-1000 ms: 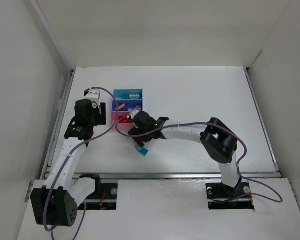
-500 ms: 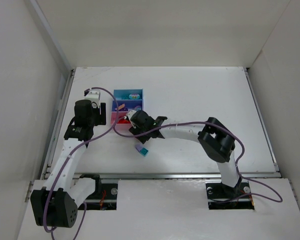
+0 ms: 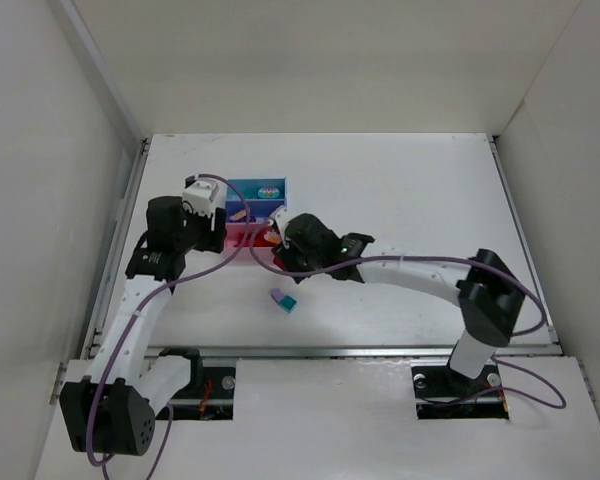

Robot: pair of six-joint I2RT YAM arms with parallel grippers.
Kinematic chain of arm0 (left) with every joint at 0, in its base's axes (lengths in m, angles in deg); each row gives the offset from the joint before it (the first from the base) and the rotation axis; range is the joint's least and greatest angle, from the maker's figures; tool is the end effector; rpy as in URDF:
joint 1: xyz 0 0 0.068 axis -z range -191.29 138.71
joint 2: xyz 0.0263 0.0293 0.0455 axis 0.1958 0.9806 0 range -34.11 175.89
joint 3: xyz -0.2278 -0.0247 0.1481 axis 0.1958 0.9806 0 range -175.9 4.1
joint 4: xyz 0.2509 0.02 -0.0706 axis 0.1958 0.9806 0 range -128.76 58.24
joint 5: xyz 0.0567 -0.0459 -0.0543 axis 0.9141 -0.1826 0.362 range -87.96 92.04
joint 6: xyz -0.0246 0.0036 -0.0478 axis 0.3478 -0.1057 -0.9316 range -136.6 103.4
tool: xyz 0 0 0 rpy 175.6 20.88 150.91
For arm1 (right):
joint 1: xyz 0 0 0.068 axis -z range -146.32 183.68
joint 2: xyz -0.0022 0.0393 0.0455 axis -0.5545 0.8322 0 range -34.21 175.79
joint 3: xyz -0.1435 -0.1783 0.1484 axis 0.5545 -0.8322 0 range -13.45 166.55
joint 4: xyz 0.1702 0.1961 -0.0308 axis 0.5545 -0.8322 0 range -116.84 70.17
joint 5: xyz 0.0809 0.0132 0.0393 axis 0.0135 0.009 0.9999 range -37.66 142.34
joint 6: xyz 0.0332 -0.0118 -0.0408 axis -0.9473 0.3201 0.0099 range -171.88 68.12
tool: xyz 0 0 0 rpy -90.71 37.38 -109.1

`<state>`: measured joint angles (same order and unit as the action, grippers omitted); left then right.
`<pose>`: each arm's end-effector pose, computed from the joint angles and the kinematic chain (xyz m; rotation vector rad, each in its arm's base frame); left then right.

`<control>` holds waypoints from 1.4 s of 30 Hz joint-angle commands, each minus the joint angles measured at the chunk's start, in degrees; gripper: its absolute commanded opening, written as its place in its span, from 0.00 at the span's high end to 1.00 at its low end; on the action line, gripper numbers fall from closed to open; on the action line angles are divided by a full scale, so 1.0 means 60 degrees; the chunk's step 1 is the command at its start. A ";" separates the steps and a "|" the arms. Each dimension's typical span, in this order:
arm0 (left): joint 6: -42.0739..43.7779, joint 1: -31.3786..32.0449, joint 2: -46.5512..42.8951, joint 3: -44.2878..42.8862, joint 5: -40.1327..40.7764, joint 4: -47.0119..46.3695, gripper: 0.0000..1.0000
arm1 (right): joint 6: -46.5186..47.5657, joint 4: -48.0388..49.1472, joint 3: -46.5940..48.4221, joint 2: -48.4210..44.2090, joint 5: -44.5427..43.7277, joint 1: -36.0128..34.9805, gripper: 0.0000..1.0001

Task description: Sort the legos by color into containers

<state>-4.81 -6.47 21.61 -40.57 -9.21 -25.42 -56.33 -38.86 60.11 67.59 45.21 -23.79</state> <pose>0.2212 -0.0258 0.2987 0.4117 1.9467 -0.1174 0.2147 0.3285 0.2285 -1.0262 2.1895 0.3572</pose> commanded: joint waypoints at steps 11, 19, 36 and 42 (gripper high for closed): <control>-0.1626 0.0236 0.0496 -0.1459 -0.7938 -0.2704 0.21 | 0.0258 0.1983 0.0644 -0.2334 -0.4666 -0.0192 1.00; -0.3486 0.0618 0.1406 -0.2136 -0.8175 -0.3513 0.07 | 0.0639 0.2789 0.0720 -0.2493 -0.5490 -0.0601 1.00; -0.5804 0.0793 0.2329 -0.2312 -0.8350 -0.4642 0.29 | 0.1254 0.3112 0.0821 -0.2318 -0.5871 -0.1320 1.00; -0.5086 0.0793 0.2329 -0.2413 -0.8350 -0.3631 0.55 | 0.1254 0.3112 0.0909 -0.2230 -0.5784 -0.1320 1.00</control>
<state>-37.97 -1.97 36.54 -52.04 -57.60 -48.41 -49.09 -24.04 63.00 54.76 10.61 -31.60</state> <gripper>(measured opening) 0.458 0.516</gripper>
